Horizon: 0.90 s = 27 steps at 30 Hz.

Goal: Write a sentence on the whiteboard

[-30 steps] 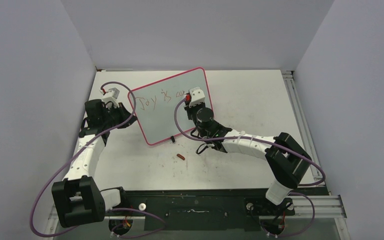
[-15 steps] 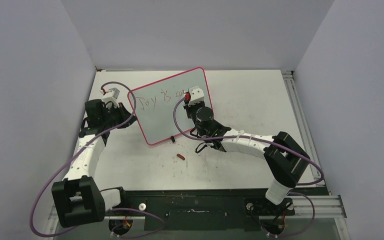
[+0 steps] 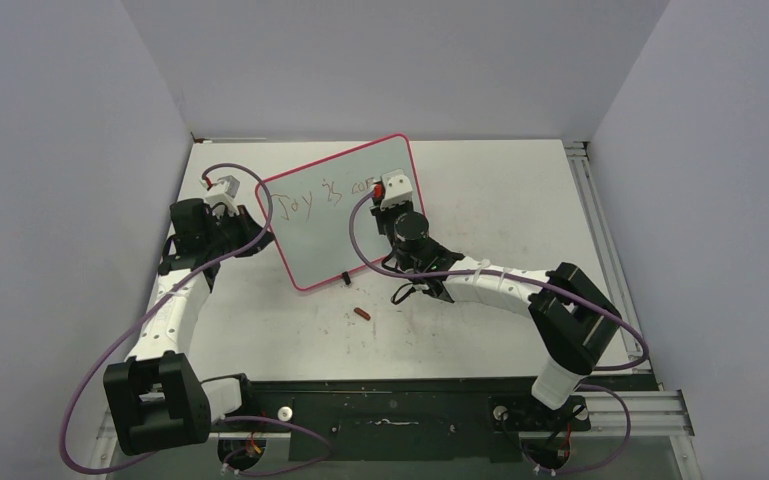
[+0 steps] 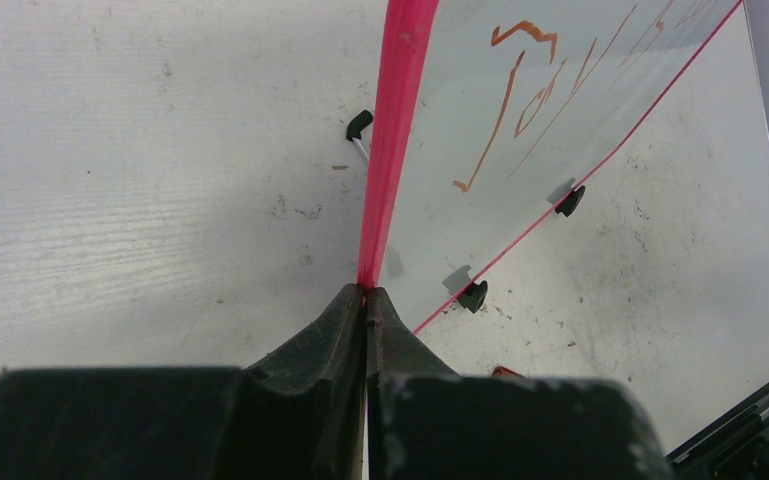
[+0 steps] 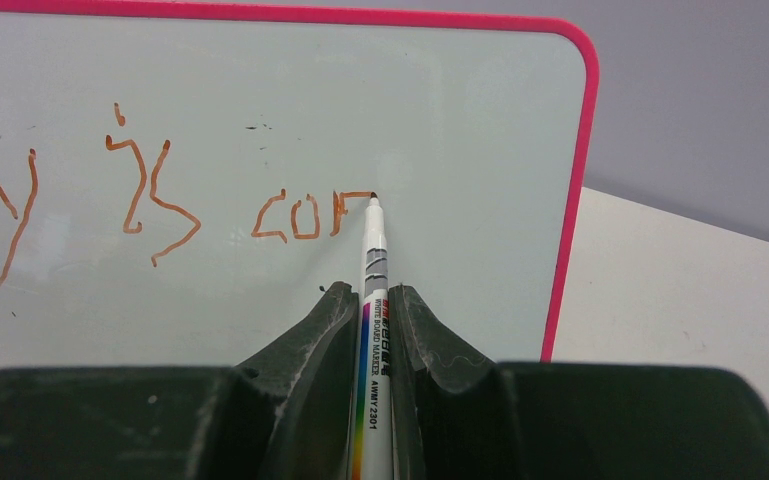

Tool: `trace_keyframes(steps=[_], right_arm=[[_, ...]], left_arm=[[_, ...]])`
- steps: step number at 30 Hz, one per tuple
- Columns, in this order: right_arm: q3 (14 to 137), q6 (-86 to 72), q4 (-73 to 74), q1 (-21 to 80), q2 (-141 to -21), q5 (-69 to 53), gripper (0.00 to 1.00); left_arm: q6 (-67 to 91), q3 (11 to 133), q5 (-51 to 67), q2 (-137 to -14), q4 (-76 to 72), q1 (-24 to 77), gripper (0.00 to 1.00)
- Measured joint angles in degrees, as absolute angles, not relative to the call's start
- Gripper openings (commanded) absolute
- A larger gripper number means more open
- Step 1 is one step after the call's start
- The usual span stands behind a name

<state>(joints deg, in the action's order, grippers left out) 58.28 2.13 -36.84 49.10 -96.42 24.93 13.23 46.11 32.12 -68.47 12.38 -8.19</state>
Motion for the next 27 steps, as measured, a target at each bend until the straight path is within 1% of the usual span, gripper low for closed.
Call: trace_keyframes(steps=[27], right_arm=[[55.3, 0.9, -36.7, 49.2, -95.7, 24.9, 0.05]], left_arm=[[13.2, 46.1, 32.0, -68.5, 12.7, -8.0, 0.00]])
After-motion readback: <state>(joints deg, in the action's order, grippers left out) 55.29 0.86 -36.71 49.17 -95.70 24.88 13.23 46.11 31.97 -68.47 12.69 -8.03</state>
